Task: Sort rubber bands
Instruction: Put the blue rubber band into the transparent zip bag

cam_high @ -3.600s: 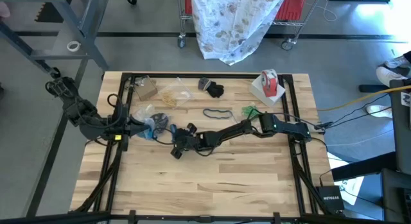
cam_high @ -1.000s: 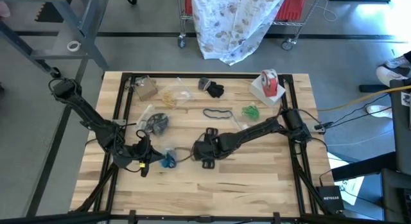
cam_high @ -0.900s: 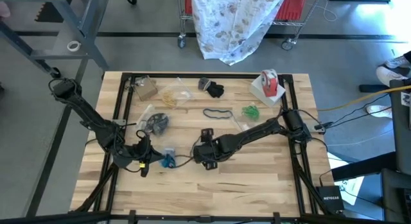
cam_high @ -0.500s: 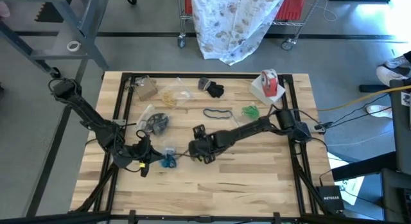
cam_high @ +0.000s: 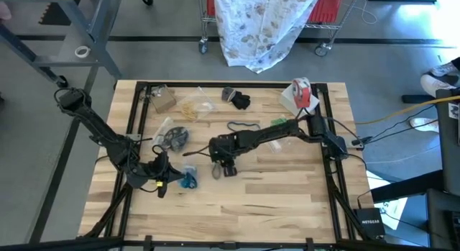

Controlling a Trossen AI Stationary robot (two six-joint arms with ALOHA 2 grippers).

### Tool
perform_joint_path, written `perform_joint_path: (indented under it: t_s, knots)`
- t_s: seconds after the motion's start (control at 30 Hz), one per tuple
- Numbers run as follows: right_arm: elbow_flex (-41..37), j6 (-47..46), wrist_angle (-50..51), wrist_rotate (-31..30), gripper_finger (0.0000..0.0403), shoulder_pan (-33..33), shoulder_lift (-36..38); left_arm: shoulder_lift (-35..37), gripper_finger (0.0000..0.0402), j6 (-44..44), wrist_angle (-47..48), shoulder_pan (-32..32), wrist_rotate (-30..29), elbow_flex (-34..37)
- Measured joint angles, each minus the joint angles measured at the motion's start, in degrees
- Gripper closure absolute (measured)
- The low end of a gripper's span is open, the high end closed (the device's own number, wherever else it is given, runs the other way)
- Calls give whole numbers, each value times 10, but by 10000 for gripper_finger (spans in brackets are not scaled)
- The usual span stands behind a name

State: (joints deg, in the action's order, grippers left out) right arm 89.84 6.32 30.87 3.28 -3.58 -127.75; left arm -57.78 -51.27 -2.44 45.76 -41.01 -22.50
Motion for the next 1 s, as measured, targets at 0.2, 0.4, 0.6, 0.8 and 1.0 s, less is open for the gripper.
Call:
perform_joint_path:
  t_s: [0.2, 0.4, 0.6, 0.8, 1.0]
  knots:
    - [0, -104, 11, -24, 385, -33, 0, 0, 401, -12, 3, 0, 0, 0]
    - [-6, -191, 26, -73, 397, -88, 29, -4, 401, -48, -2, -4, 0, 5]
    - [-3, -297, -61, -111, 400, -135, 71, -47, 401, -120, -4, -4, -34, 9]
    - [-4, -412, -172, -178, 401, -165, 73, -95, 401, -148, -41, -4, -65, 9]
    - [-4, -479, -222, -238, 401, -165, 61, -108, 401, -140, -64, -2, -66, 9]
